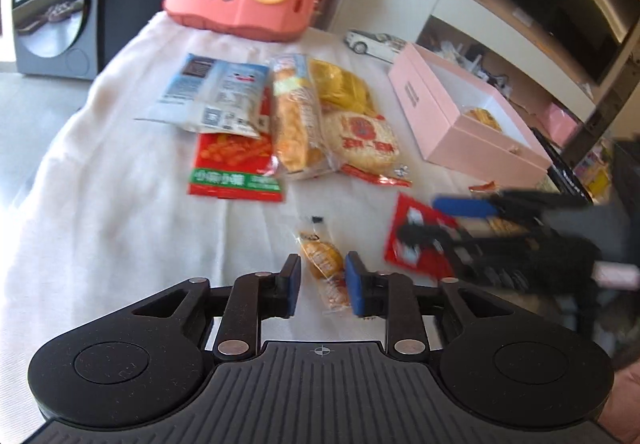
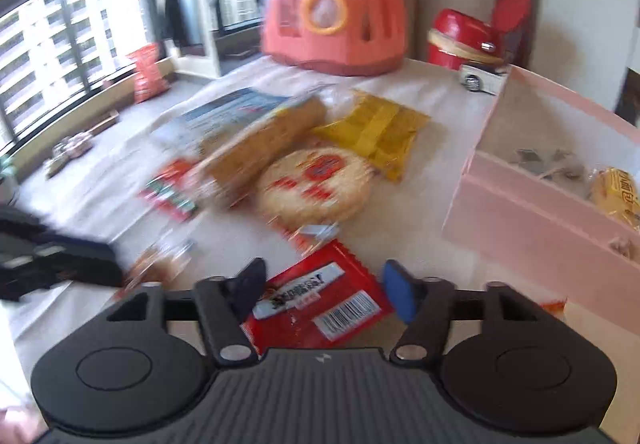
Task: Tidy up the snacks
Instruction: 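Grasp the small orange wrapped candy with the left tool while the right tool grasps the red packet, then carry the candy and red packet into the pink box and open both tools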
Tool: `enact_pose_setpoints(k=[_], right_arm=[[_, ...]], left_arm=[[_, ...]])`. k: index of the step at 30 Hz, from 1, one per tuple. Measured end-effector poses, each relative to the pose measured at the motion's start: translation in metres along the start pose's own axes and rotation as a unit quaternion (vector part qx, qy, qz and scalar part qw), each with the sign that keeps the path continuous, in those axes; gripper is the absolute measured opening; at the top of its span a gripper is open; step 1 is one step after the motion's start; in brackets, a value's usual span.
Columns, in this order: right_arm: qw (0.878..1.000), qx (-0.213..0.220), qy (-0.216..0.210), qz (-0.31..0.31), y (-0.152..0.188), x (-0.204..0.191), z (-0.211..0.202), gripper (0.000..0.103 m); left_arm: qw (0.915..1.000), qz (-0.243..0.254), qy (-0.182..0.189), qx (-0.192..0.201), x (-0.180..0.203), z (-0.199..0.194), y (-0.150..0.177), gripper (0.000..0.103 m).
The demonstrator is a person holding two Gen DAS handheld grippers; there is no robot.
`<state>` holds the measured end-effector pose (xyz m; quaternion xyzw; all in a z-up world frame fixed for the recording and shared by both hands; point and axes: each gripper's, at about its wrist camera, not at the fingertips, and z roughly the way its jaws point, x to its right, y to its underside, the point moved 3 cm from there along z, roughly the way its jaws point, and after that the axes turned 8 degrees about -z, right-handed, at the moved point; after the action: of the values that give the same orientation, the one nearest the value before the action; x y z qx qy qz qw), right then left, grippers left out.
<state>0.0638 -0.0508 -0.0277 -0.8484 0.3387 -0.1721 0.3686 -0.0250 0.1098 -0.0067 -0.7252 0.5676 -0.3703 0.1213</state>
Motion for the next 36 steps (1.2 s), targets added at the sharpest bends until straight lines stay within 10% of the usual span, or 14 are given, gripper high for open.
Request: enact_pose_setpoints(k=[10,15,22,26,36], right_arm=[[0.998,0.003,0.057,-0.012,0.054,-0.008,-0.064,0.079],[0.999,-0.028,0.021,-0.017,0.069,-0.015,-0.071,0.083],[0.991,-0.032,0.124,-0.025,0.077,0.008,-0.08,0.086],[0.996,-0.041,0.057,0.052,0.08,0.018,-0.076,0.09],[0.998,-0.026,0.042,0.033,0.064,-0.011,-0.06,0.095]], left_arm=[[0.996,0.083,0.031,-0.009,0.037,0.016,0.015,0.039],[0.9937,0.11,0.015,-0.011,0.043,0.014,0.021,0.039],[0.9939,0.106,0.017,-0.024,0.036,0.005,0.025,0.039],[0.9939,0.105,0.024,-0.024,0.041,0.008,0.025,0.039],[0.9931,0.109,0.012,-0.041,0.035,0.003,0.028,0.027]])
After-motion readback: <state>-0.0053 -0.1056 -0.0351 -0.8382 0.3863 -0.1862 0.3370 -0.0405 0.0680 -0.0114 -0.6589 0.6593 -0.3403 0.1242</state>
